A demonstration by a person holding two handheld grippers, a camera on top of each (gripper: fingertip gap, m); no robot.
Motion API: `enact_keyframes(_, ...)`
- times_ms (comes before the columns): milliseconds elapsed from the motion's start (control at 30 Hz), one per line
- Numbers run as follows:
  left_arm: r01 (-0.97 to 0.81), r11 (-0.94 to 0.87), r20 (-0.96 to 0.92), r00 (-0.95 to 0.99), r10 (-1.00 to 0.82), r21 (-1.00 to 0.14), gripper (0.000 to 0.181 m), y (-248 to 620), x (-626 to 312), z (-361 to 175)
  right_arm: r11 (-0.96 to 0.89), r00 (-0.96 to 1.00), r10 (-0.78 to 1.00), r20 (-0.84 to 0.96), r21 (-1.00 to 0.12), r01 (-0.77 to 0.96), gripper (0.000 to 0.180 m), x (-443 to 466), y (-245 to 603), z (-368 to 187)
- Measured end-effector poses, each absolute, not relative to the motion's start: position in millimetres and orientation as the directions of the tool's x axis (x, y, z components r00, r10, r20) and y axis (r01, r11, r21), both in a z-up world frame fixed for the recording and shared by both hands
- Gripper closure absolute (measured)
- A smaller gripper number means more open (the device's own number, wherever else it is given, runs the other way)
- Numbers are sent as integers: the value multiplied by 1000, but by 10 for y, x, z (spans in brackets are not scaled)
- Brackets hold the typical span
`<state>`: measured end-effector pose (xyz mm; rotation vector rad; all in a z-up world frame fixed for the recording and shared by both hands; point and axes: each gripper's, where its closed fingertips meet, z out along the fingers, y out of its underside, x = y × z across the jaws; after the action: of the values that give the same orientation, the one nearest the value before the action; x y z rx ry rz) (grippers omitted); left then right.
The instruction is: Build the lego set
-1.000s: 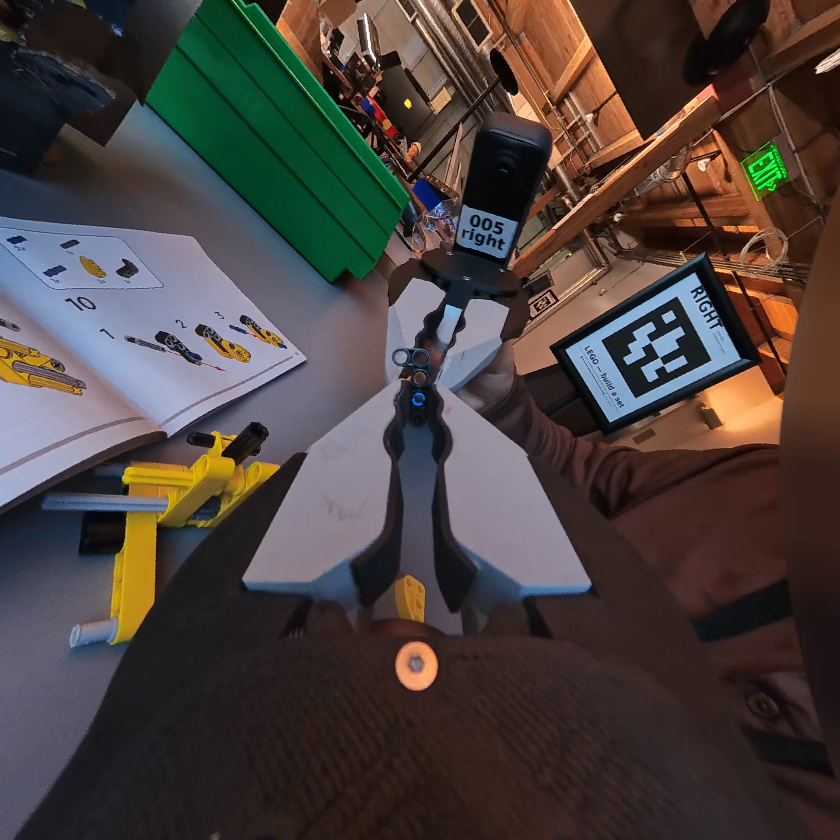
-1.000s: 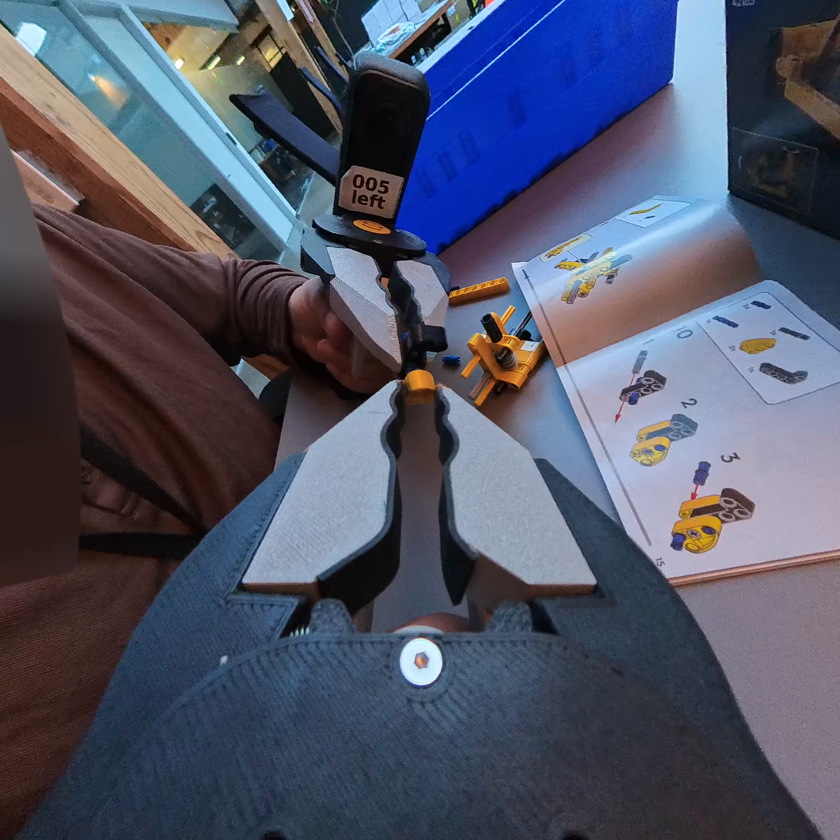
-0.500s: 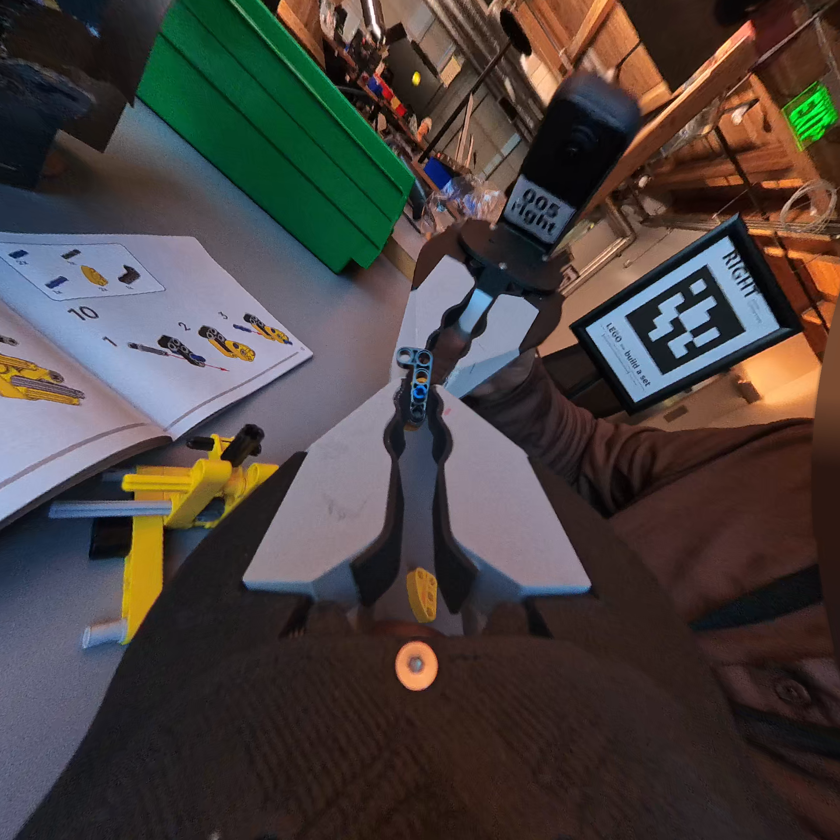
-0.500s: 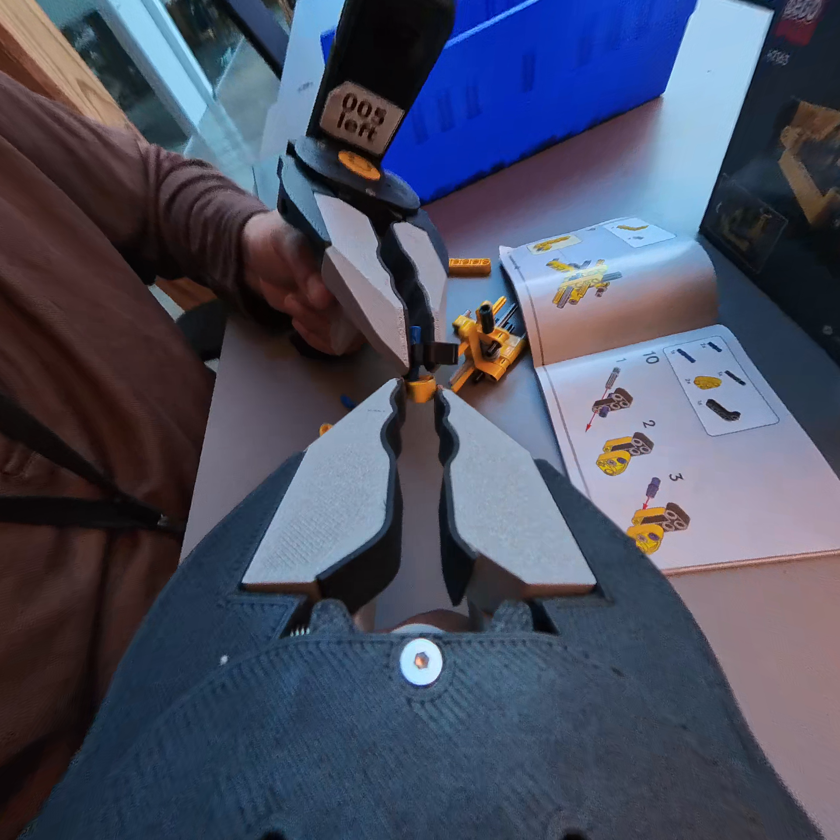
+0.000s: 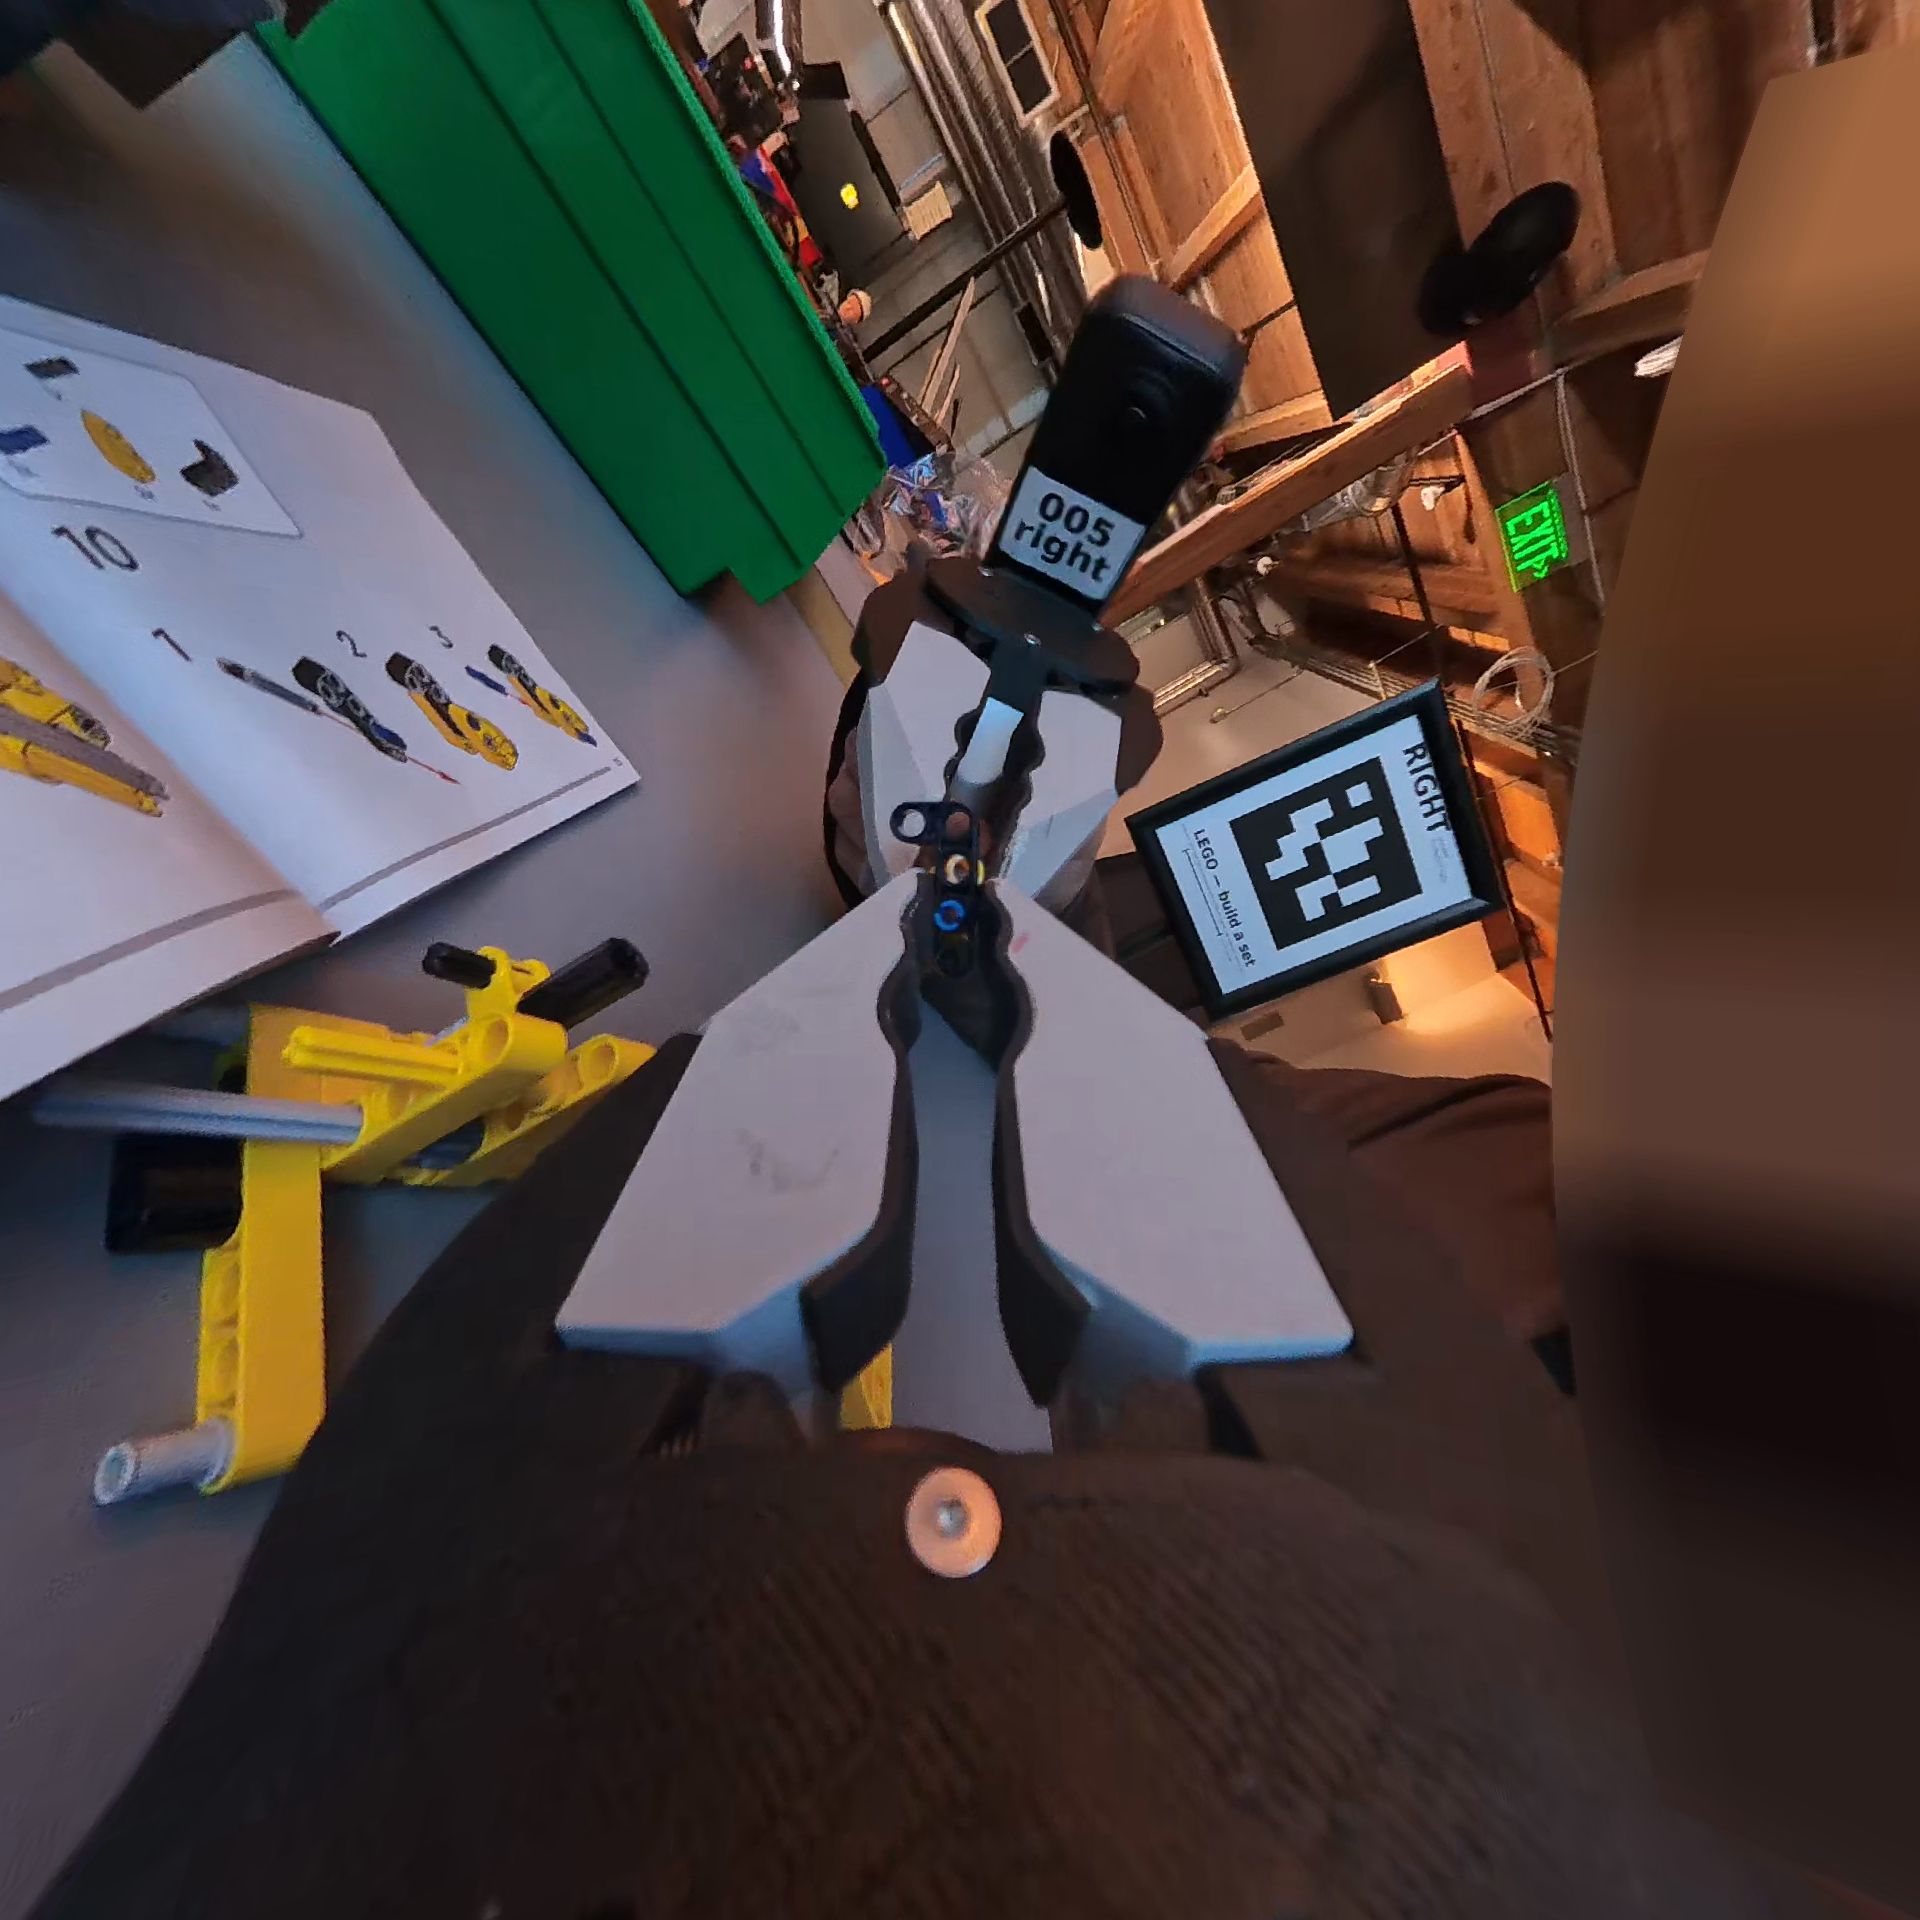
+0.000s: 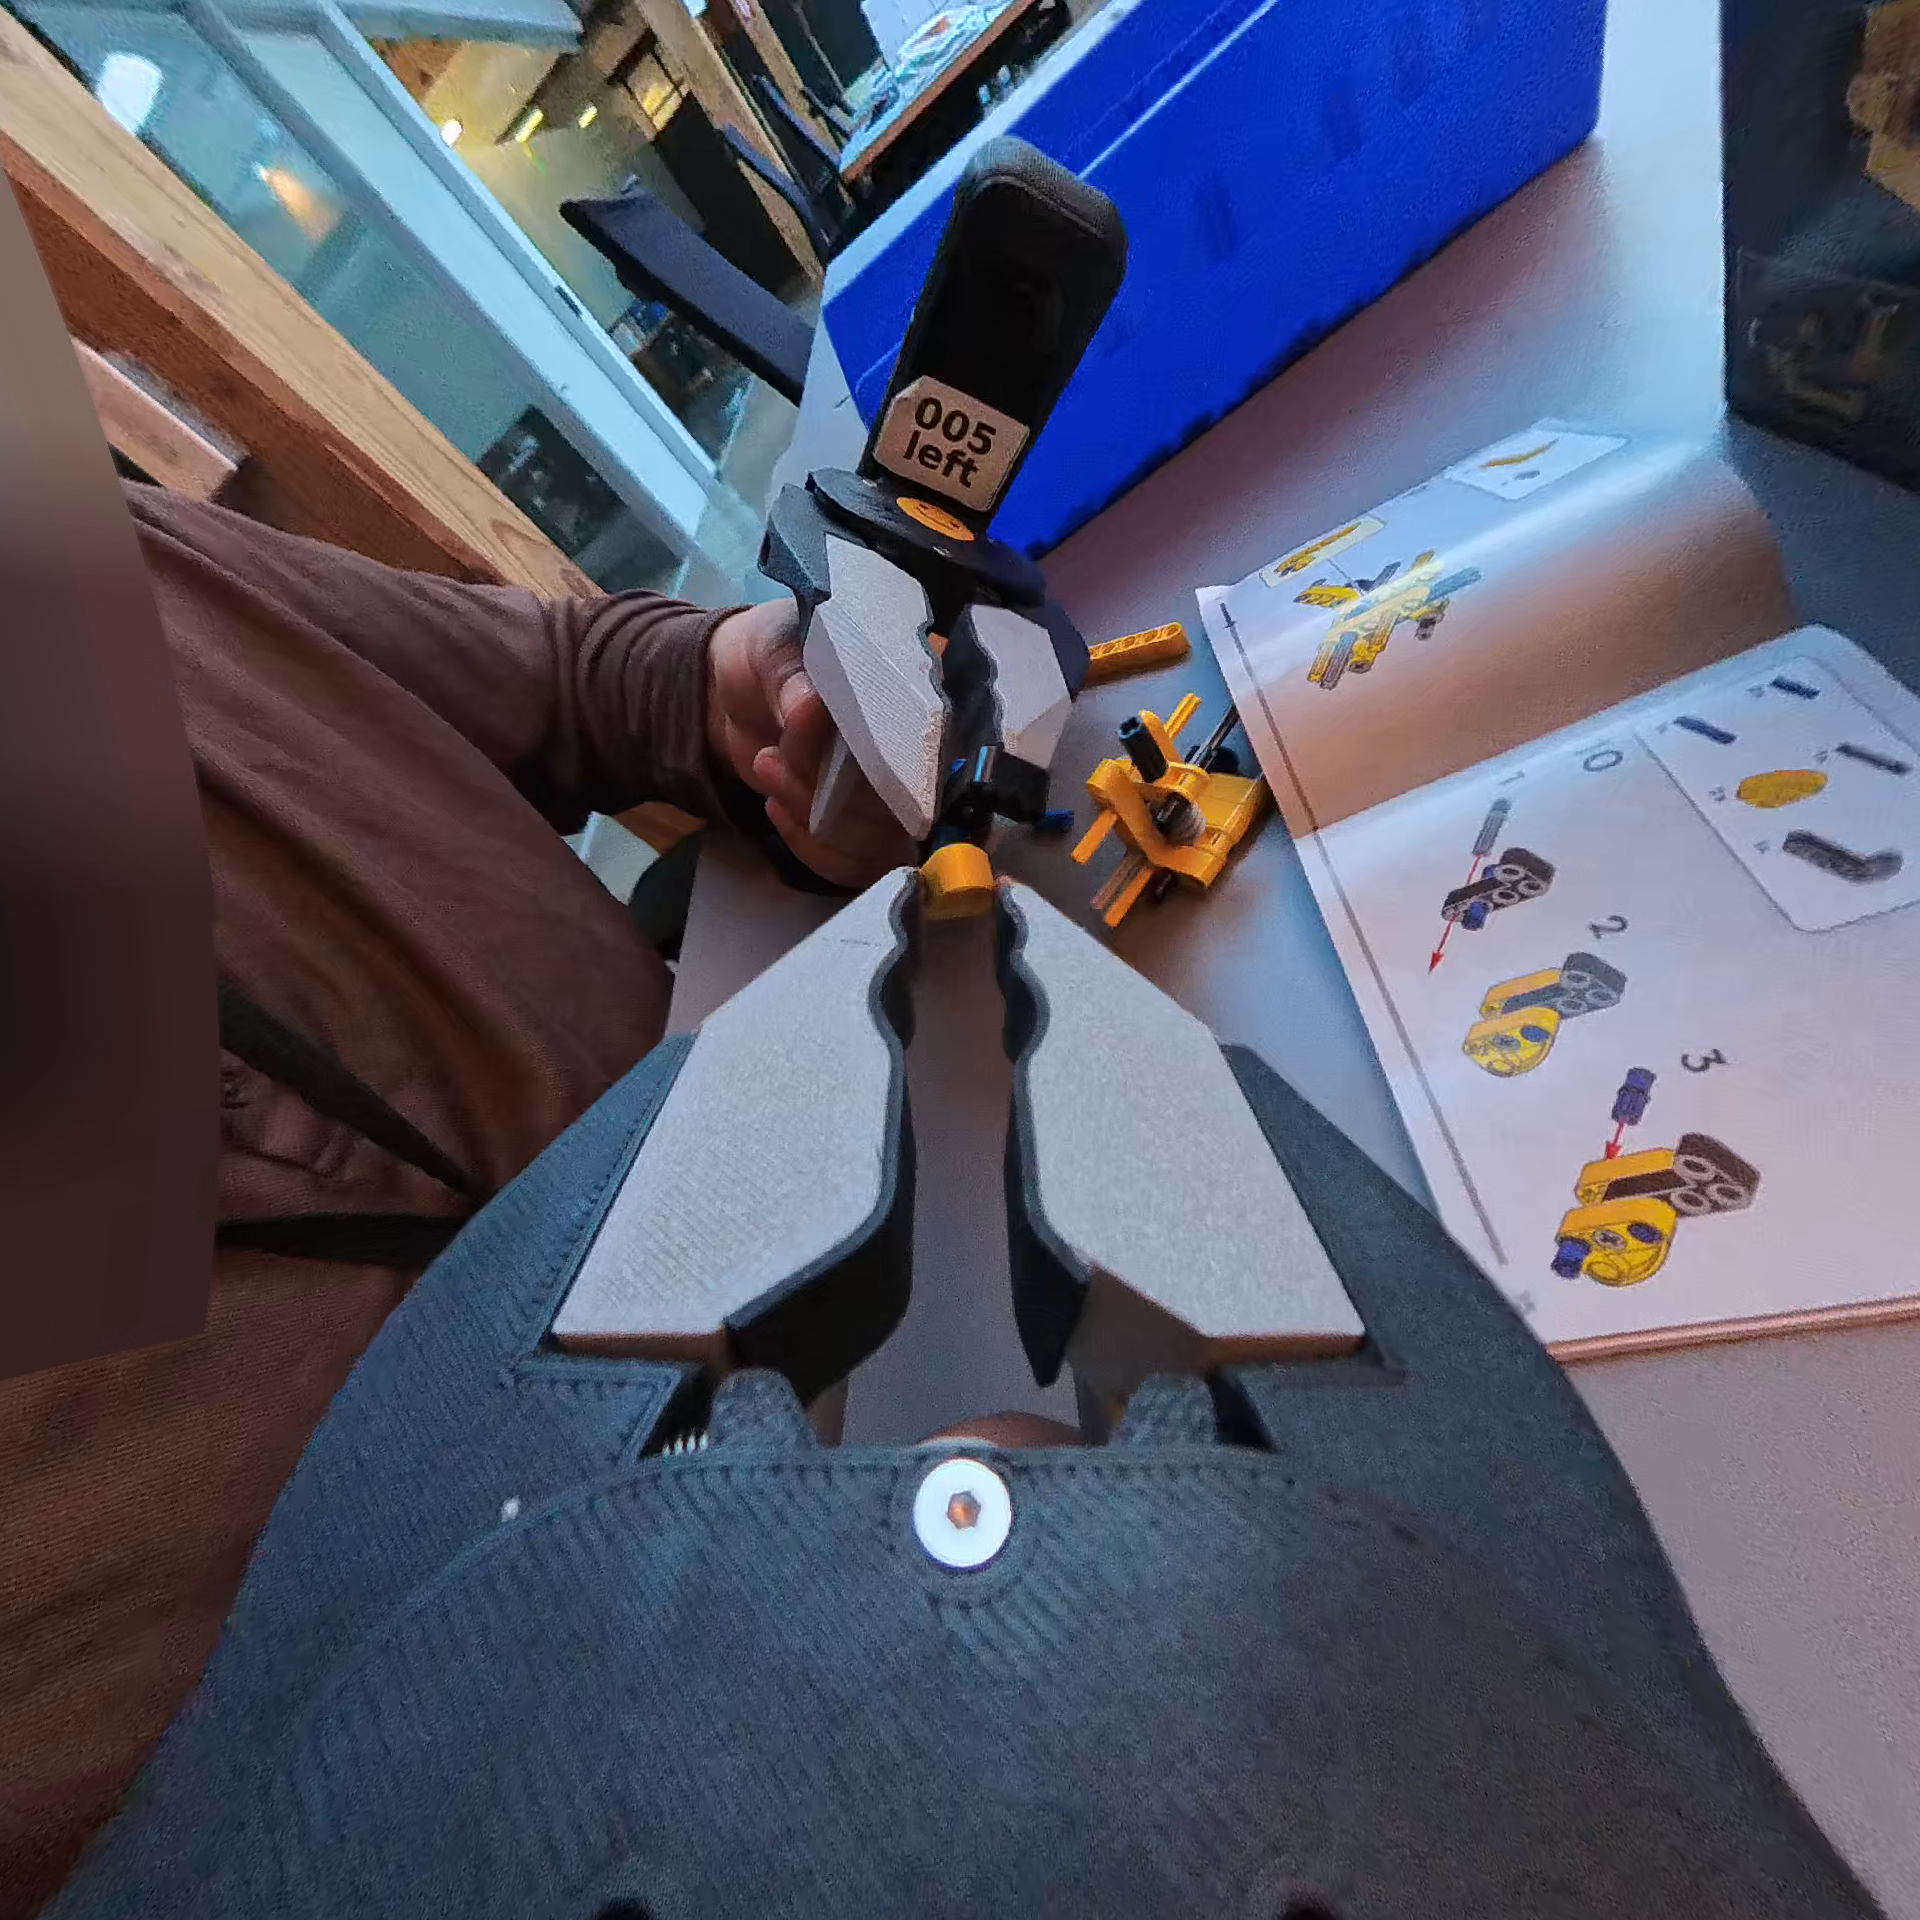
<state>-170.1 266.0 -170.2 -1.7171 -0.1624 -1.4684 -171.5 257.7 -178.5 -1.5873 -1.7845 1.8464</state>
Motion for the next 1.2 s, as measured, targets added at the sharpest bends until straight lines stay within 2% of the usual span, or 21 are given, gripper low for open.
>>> enact_keyframes(533,478,-728,870,311,-384,-492,176,2586,-1598,-1842,-350,-397,582,-710,-659,666,171,-1627,2507,-1927)
enact_keyframes(700,449,-735,861,302,-410,-508,176,2541,-1561,-1825,-278,-433,625,-649,-704,653,171,-1598,2472,-1913)
enact_keyframes(967,349,-690,761,440,-477,-634,175,2506,-1520,-1882,-173,-456,706,-543,-755,632,170,-1572,2436,-1972)
enact_keyframes(1200,427,-658,780,420,-464,-621,175,2556,-1587,-1809,-193,-456,722,-520,-785,589,171,-1642,2473,-1905)
